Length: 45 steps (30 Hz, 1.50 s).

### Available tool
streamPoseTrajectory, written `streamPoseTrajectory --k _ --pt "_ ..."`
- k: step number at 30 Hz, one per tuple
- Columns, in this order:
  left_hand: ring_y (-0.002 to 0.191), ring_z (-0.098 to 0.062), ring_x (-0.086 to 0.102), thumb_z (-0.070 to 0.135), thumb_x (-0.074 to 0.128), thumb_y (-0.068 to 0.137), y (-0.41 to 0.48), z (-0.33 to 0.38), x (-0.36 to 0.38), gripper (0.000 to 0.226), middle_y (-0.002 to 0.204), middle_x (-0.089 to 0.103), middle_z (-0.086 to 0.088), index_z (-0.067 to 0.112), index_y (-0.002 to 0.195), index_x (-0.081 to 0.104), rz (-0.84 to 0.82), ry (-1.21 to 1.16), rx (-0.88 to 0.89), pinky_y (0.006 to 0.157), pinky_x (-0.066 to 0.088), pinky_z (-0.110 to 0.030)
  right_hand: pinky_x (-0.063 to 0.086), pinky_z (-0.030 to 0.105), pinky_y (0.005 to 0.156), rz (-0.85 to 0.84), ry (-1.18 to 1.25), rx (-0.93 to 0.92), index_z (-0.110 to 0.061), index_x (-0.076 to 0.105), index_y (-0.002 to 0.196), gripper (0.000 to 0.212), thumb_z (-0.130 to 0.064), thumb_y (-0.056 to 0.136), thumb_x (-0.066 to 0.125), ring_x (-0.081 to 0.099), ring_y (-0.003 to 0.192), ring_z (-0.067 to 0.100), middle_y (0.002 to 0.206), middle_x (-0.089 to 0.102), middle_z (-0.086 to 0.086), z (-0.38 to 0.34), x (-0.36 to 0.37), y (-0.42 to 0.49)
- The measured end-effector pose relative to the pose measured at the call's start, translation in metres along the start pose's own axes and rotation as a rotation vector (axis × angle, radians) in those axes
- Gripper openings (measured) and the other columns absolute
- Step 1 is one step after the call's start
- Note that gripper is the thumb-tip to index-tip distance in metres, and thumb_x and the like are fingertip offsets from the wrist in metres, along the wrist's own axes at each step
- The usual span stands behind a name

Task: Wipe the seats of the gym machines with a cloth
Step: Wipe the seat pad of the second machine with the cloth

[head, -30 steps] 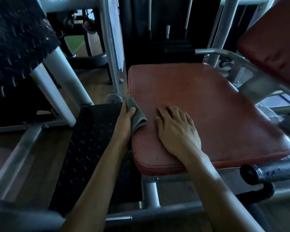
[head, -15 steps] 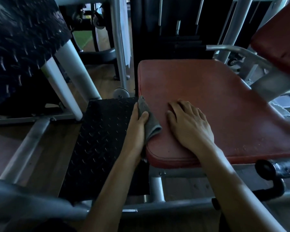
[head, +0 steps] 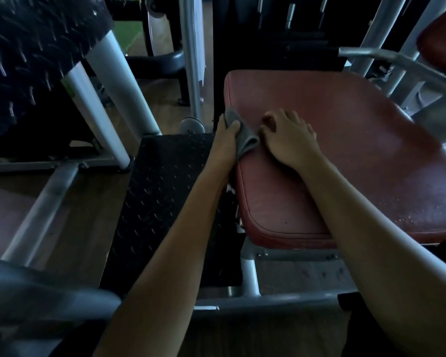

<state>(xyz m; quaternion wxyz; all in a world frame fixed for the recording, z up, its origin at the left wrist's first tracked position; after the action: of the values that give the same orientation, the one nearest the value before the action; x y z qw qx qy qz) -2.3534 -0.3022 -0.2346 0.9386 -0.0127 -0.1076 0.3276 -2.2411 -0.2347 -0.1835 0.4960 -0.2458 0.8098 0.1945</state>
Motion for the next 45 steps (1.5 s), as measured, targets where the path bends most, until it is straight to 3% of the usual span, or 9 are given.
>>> streamPoseTrajectory --k 2,10,15,18,26,30,36,41,45 --pt "0.086 -0.014 0.062 0.017 0.035 0.105 0.013 0.003 -0.002 0.045 0.127 0.055 -0.014 0.011 0.15 0.031 0.02 0.019 -0.008 0.063 0.055 -0.017 0.019 0.048 0.118 0.007 -0.01 -0.002 -0.025 0.042 0.142 0.044 -0.039 0.1 0.041 0.037 0.138 0.03 0.149 0.039 0.007 -0.001 0.001 0.0" --pt "0.128 -0.02 0.053 0.029 0.04 0.103 -0.054 -0.017 -0.001 0.051 0.147 0.047 -0.002 0.027 0.153 0.028 -0.05 -0.049 0.107 0.109 0.044 -0.04 0.015 0.049 0.12 0.015 -0.022 -0.002 -0.027 0.041 0.138 0.039 -0.037 0.101 0.036 0.035 0.138 0.027 0.147 0.038 0.005 -0.002 0.004 0.003" --pt "0.097 -0.015 0.063 0.025 0.038 0.105 0.008 -0.01 -0.006 0.048 0.14 0.052 -0.015 0.015 0.151 0.032 0.004 -0.08 -0.021 0.074 0.057 -0.02 0.015 0.049 0.119 0.019 -0.052 -0.029 -0.025 0.039 0.142 0.042 -0.037 0.102 0.036 0.034 0.139 0.029 0.149 0.037 0.007 -0.003 0.003 0.0" --pt "0.108 -0.023 0.062 0.029 0.039 0.104 0.017 -0.005 -0.007 0.046 0.137 0.055 -0.018 0.015 0.148 0.038 0.02 -0.093 -0.047 0.094 0.054 -0.035 0.016 0.048 0.119 0.016 -0.051 -0.03 -0.027 0.04 0.142 0.042 -0.038 0.102 0.036 0.034 0.139 0.028 0.15 0.038 0.005 -0.005 0.001 0.0" --pt "0.132 -0.017 0.049 0.031 0.045 0.098 -0.041 -0.022 -0.001 0.057 0.149 0.045 0.002 0.025 0.153 0.029 -0.039 -0.176 0.102 0.115 0.036 -0.041 0.027 0.042 0.115 0.059 0.009 -0.026 -0.027 0.052 0.138 0.04 -0.036 0.099 0.048 0.04 0.135 0.027 0.145 0.045 0.005 -0.004 -0.007 -0.002" --pt "0.13 -0.018 0.049 0.018 0.036 0.104 -0.009 -0.01 -0.002 0.05 0.148 0.043 0.001 0.023 0.153 0.026 -0.031 -0.13 0.087 0.112 0.038 -0.034 0.028 0.045 0.116 0.007 -0.015 -0.084 -0.029 0.047 0.143 0.043 -0.038 0.102 0.045 0.038 0.137 0.024 0.15 0.04 0.0 -0.008 -0.003 -0.015" --pt "0.096 -0.01 0.057 0.015 0.035 0.105 0.037 0.005 -0.004 0.042 0.109 0.055 0.005 0.016 0.147 0.035 0.007 -0.102 0.088 0.088 0.046 -0.028 0.025 0.047 0.118 0.016 -0.071 -0.101 -0.031 0.041 0.145 0.043 -0.039 0.103 0.037 0.036 0.139 0.022 0.153 0.036 -0.005 -0.01 0.003 -0.024" --pt "0.133 -0.009 0.047 0.044 0.046 0.095 -0.047 -0.034 -0.004 0.056 0.144 0.048 0.013 0.036 0.149 0.034 -0.026 -0.232 0.12 0.113 0.035 -0.037 0.025 0.045 0.116 0.031 -0.072 -0.088 -0.034 0.041 0.145 0.043 -0.037 0.102 0.039 0.036 0.139 0.024 0.152 0.037 -0.003 -0.012 0.005 -0.02" --pt "0.136 -0.007 0.042 0.048 0.048 0.09 -0.043 -0.038 -0.003 0.068 0.152 0.039 0.014 0.034 0.152 0.028 -0.068 -0.281 0.119 0.117 0.032 -0.035 0.018 0.045 0.12 0.007 -0.129 -0.098 -0.034 0.034 0.15 0.048 -0.039 0.103 0.031 0.03 0.144 0.021 0.158 0.03 -0.004 -0.011 0.009 -0.021"
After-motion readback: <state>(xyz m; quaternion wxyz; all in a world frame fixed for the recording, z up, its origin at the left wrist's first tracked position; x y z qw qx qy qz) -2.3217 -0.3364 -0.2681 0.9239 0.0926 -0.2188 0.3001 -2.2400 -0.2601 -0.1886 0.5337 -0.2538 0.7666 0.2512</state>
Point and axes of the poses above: each hand's wrist, its own y-axis towards the middle knuckle, its own x-axis out of the palm, z = x × y, the point moved 8 cm from there along y, towards the middle knuckle
